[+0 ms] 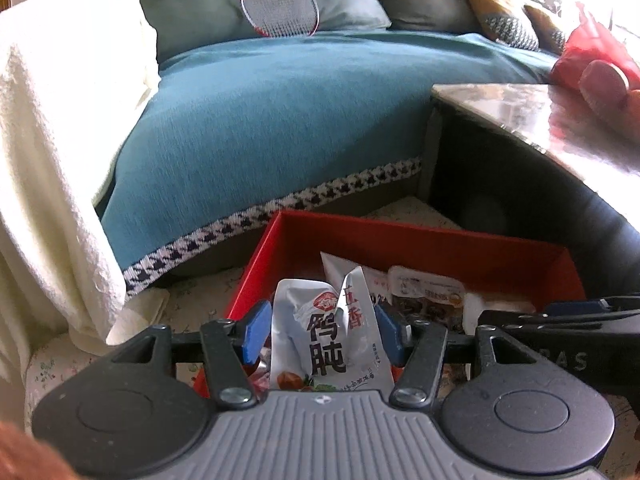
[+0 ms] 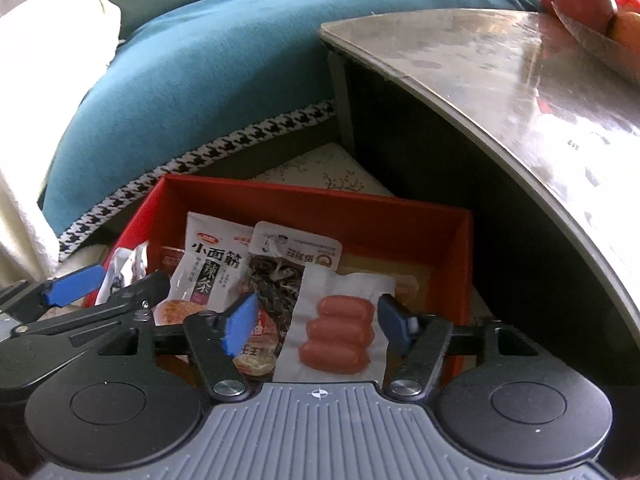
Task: Organize snacks
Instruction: 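Lower both packets into the red box and open both grippers, then move both grippers back toward the red Trolli bag and yellow stick snack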
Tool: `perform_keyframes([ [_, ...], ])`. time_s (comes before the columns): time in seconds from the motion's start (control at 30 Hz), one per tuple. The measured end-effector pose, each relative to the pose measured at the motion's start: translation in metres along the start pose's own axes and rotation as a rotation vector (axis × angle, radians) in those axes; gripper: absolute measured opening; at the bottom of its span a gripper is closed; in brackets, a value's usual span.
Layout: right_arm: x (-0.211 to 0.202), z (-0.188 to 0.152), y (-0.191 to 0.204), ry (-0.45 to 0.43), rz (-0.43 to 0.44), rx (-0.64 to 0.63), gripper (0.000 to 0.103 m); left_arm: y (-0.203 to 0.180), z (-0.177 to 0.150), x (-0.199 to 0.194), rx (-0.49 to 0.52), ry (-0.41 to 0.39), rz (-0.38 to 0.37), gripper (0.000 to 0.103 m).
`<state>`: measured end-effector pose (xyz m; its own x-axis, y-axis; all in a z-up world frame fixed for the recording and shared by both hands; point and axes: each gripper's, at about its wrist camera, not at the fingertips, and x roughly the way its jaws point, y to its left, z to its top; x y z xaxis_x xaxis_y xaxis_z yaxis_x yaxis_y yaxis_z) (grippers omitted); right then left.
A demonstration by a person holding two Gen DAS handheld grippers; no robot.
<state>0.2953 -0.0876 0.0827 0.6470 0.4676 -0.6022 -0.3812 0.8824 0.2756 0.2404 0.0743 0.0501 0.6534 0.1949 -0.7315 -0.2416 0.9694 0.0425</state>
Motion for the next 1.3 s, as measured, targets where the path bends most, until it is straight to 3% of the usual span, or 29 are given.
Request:
perform_keyframes([
  [0.33,-0.003,0.000,-0.004,-0.012,-0.004,0.019,0.077,0.005,0.002,-0.002,-0.025,0.003,0.010,0.067],
  [0.77,-0.014,-0.007,-0.003,-0.027,-0.019,-0.006,0.082,0.007,-0.001,-0.012,-0.025,0.001,-0.006,0.068],
  [0.93,-0.031,-0.025,-0.004,-0.014,-0.021,-0.042,0.085,0.011,-0.011,-0.028,-0.021,0.005,-0.029,0.068],
  [1.07,-0.048,-0.044,-0.013,-0.007,-0.026,-0.065,0.086,0.015,-0.027,-0.042,-0.008,0.033,-0.068,0.074],
  [1.3,-0.075,-0.071,-0.031,-0.006,0.000,-0.036,0.088,0.014,-0.057,-0.046,-0.036,0.141,-0.145,0.076],
])
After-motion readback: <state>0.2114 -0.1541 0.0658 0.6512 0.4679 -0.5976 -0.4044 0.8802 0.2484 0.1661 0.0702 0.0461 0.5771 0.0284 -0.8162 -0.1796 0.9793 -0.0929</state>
